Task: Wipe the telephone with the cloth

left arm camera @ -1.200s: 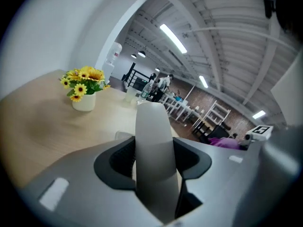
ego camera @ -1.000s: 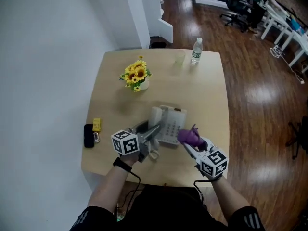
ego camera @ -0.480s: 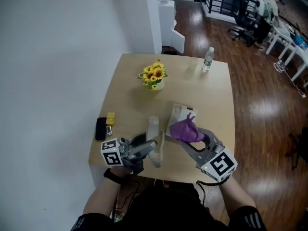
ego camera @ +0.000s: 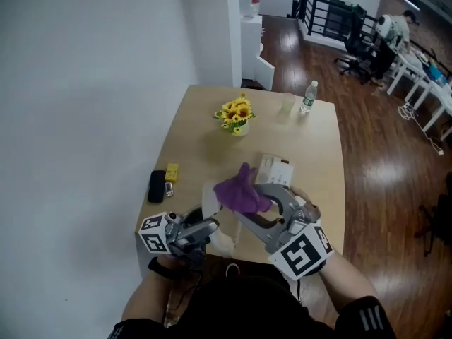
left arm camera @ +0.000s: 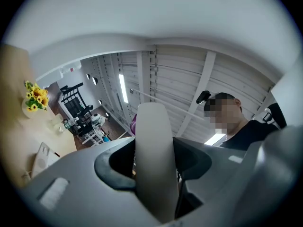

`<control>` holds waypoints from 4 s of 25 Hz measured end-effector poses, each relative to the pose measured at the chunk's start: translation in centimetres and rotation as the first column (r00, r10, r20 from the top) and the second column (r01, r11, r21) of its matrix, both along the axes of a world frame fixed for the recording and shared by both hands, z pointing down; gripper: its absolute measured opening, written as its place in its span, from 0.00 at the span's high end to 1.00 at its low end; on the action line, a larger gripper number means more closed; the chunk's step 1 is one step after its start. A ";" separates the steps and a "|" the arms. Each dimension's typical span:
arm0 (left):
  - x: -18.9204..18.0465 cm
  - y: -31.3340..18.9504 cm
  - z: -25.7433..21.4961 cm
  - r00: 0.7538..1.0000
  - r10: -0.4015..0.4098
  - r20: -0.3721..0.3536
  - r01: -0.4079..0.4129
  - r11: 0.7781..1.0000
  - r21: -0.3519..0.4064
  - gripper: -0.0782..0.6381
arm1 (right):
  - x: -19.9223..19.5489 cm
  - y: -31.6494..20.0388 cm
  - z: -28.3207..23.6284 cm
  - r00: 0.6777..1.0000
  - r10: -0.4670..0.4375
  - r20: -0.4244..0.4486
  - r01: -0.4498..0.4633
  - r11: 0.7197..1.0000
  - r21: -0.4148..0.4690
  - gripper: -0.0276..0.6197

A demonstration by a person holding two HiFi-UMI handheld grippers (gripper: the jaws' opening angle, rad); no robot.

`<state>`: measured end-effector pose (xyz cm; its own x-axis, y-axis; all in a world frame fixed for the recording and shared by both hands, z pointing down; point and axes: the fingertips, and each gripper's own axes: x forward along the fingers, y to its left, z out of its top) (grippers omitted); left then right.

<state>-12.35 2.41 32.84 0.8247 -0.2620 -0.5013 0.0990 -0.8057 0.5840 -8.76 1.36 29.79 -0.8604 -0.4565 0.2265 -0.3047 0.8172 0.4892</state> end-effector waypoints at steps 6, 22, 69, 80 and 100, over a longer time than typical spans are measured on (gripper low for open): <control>-3.1 1.4 -1.4 0.991 -0.025 -0.133 0.024 1.000 -0.007 0.59 | -2.3 4.8 2.1 0.988 -0.109 -0.106 0.108 0.994 -0.008 0.72; -4.0 1.8 -3.5 0.975 0.022 -0.220 -0.014 0.999 0.038 0.59 | -3.9 2.9 -1.8 0.999 -0.032 0.013 0.032 0.999 0.004 0.72; -6.3 0.8 -6.9 0.947 -0.042 -0.320 0.070 0.995 0.076 0.59 | -3.7 9.4 4.5 0.981 -0.182 -0.072 0.161 0.958 -0.236 0.73; -6.0 0.7 -6.8 0.946 -0.035 -0.322 0.057 0.997 0.059 0.59 | -2.5 8.1 4.3 0.988 -0.136 -0.066 0.117 0.963 -0.244 0.73; 1.1 -6.8 3.0 0.979 -0.168 0.117 0.177 0.981 -0.078 0.59 | 8.7 -7.0 19.0 0.960 0.267 -0.084 -0.273 0.824 -0.497 0.73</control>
<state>-11.27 -4.44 35.82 0.8118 -0.4439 -0.3794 -0.1052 -0.7503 0.6527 -0.11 -5.67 48.78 -0.7157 -0.4926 0.4951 -0.5466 0.8363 0.0419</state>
